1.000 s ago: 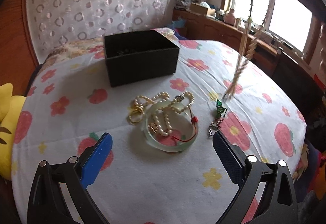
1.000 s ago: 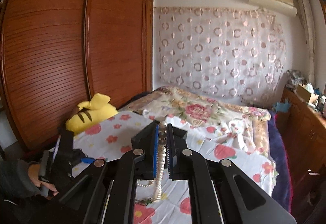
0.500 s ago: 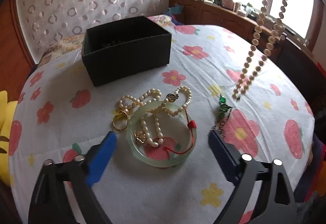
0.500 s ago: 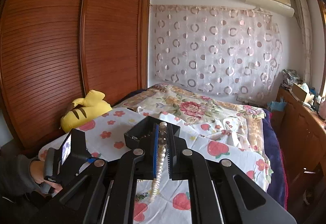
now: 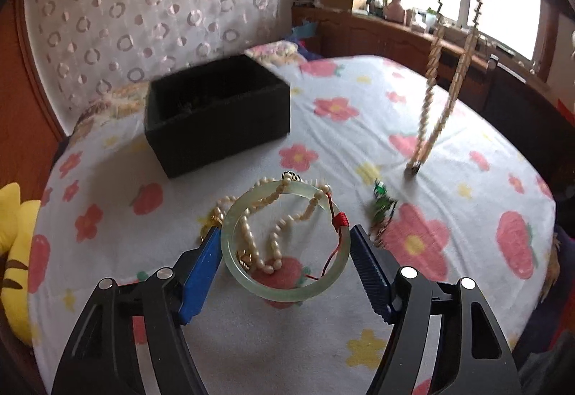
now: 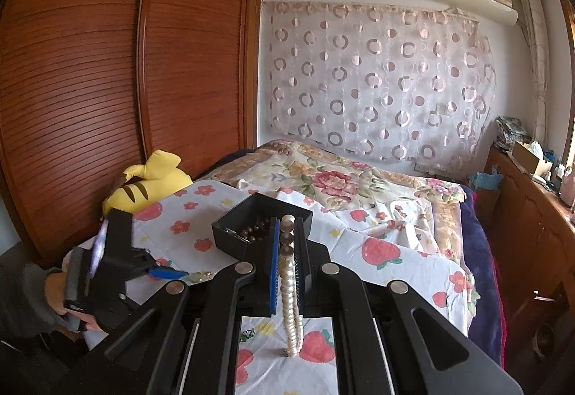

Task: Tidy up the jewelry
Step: 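Grasp and lift the jade bangle with the left tool while the right tool holds the pearls, then lower the jade bangle into the black box and open the left tool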

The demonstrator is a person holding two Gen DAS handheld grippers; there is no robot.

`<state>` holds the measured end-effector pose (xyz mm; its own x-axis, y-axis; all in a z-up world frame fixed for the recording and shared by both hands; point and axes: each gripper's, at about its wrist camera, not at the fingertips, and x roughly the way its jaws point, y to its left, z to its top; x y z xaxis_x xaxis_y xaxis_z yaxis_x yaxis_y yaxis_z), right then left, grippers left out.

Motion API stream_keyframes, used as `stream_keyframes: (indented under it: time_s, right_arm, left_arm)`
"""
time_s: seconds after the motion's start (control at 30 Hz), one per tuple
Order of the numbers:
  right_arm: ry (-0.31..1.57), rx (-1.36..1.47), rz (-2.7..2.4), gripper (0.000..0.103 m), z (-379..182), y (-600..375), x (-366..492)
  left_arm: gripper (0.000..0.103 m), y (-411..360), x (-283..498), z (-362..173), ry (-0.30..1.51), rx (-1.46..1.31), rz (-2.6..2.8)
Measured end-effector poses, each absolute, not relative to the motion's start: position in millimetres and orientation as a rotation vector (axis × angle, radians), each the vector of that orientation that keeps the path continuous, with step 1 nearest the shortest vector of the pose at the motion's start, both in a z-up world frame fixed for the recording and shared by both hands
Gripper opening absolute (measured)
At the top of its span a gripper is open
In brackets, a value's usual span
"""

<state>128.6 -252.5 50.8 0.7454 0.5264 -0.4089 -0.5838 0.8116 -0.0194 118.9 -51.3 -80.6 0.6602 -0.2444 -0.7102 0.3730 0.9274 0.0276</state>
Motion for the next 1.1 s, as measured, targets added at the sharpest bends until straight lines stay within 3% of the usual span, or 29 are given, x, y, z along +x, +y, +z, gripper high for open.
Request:
stream_keyframes:
  time_s: [0.7, 1.1]
  right_arm:
    - [0.436, -0.169, 0.632, 0.009, 37.2, -247.5, 136.7]
    - [0.356, -0.162, 0.635, 0.009, 80.7, -235.7, 142.6]
  left_arm:
    - [0.068, -34.7, 78.1, 25.6, 0.501, 0.108, -0.379]
    - [0.068, -27.8, 107.1, 37.0, 0.508, 0.137, -0.332]
